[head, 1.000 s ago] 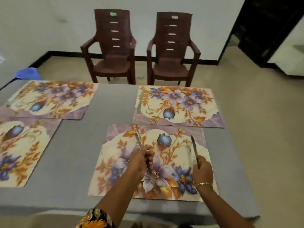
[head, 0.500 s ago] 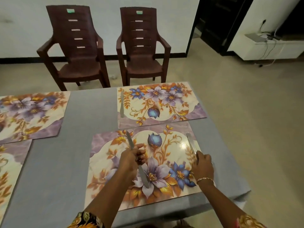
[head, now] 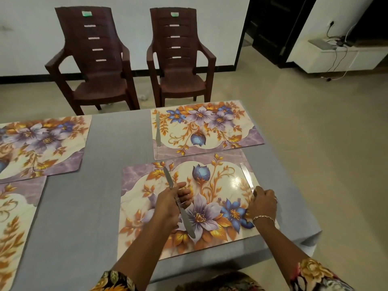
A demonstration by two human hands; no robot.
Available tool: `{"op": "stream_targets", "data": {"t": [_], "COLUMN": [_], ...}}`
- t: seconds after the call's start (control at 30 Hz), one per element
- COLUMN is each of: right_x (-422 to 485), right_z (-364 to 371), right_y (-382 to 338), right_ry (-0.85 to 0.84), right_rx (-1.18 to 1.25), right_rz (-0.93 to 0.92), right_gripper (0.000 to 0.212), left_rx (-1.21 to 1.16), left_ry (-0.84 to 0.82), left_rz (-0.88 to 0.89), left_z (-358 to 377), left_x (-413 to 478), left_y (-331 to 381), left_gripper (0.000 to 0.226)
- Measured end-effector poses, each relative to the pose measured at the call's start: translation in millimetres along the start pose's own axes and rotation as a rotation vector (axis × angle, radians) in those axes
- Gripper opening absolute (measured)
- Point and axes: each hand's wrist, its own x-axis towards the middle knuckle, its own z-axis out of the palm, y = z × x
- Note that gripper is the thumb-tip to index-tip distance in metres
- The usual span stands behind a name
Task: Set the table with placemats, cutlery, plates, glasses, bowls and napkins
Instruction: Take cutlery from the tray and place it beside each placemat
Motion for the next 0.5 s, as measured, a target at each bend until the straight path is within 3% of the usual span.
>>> {"op": "stream_targets", "data": {"t": [0.2, 0.5], "right_x": [-9, -54], "right_z": [-1, 3], "right_y": [-11, -96], "right_ry": [0.045, -0.084], "right_rx": [0.119, 0.541], "right_rz": [-0.055, -0.669], "right_gripper": [0.034, 0.014], "left_rx": [-0.034, -0.170], "left_ry": [0.028, 0.217], "left_rz": [0.022, 0.137], "left_z": [-12, -56], "left_x": [-10, -55], "left_y": [2, 12], "left_gripper": [0.019, 0.017]}}
